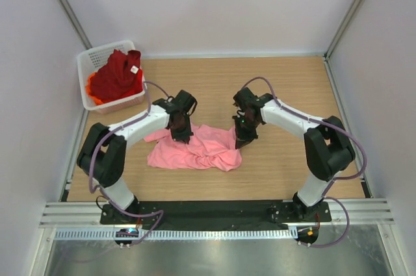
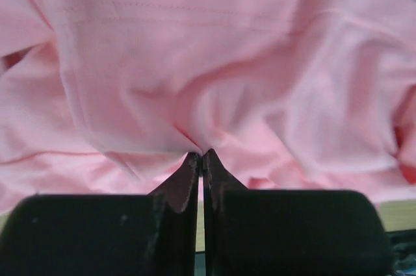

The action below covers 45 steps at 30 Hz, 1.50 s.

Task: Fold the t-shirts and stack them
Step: Flatten the tshirt out

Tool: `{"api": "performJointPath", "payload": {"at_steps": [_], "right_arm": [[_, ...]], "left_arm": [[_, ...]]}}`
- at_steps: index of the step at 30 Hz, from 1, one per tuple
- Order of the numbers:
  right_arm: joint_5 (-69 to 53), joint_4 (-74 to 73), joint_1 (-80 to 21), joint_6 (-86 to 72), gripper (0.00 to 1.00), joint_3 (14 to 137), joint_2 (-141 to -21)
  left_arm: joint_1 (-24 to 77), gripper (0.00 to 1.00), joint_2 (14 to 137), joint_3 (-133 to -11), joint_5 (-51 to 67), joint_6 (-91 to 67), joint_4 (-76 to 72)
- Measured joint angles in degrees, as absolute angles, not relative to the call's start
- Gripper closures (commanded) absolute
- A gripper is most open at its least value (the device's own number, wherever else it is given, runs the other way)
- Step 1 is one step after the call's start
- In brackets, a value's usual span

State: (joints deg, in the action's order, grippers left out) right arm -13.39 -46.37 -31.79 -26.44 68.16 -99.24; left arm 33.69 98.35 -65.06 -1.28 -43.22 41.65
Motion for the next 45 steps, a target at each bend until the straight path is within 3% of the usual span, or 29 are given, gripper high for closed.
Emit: {"api": "performJointPath", "payload": {"at_steps": [4, 13, 19, 25, 31, 45], "right_arm": [[-9.85, -51.05, -31.75, -26.13, 0.99, 69.36, -92.84], [-4.56, -57.23, -31.75, -27.81, 0.99, 80.23, -68.58], [-6.26, -59.75, -31.75, -30.26, 0.99, 85.45, -60.14], [-13.08, -59.68, -31.75, -31.92, 0.99, 87.29, -53.39], [-12.21, -60.97, -31.75, -32.73, 0.99, 89.71, -49.98], [15.09, -65.1, -31.77, -33.32, 0.99, 112.36, -57.6]], "left_arm": [[33.71, 1.0, 89.69, -70.22, -3.62, -43.18, 45.71], [33.74, 1.0, 57.21, -84.51, -11.62, -42.57, 50.15], [33.74, 1.0, 45.95, -87.18, -11.97, -41.91, 51.44], [33.74, 1.0, 44.86, -96.14, -11.31, -40.58, 51.62], [33.74, 1.0, 45.04, -103.35, -11.07, -38.39, 51.53], [33.76, 1.0, 57.84, -105.65, -5.19, -36.8, 53.56]]}}
